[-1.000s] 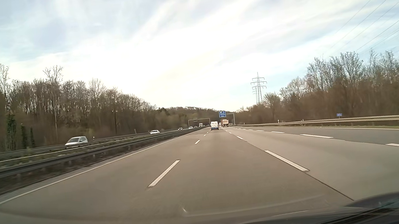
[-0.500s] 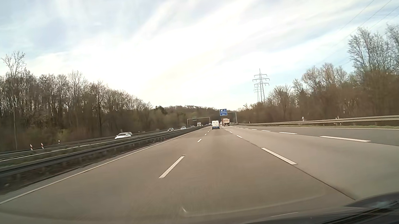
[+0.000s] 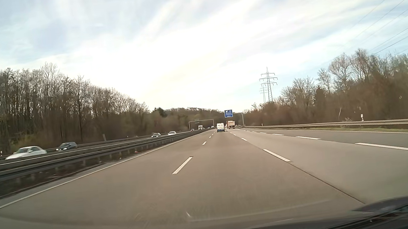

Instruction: Follow the waypoints while adhering to traffic rules and regulations

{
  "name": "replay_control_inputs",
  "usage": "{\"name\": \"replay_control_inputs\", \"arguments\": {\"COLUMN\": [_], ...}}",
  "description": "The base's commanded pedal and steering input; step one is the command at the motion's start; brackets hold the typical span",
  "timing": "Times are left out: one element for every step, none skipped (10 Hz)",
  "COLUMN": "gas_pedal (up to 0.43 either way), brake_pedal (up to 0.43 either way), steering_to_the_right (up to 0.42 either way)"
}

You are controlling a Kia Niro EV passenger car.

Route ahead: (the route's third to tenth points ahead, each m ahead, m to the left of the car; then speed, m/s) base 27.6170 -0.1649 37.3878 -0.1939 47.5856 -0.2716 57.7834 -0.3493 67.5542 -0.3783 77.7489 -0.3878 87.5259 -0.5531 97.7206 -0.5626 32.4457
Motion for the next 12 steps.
{"name": "replay_control_inputs", "arguments": {"gas_pedal": [0.000, 0.000, 0.000, 0.000, 0.000, 0.000, 0.000, 0.000, 0.000, 0.000, 0.000, 0.000], "brake_pedal": [0.000, 0.000, 0.000, 0.000, 0.000, 0.000, 0.000, 0.000, 0.000, 0.000, 0.000, 0.000], "steering_to_the_right": [0.001, 0.000, 0.000, 0.000, -0.001, 0.000, -0.001, -0.001, -0.001, -0.001, -0.001, -0.001]}}
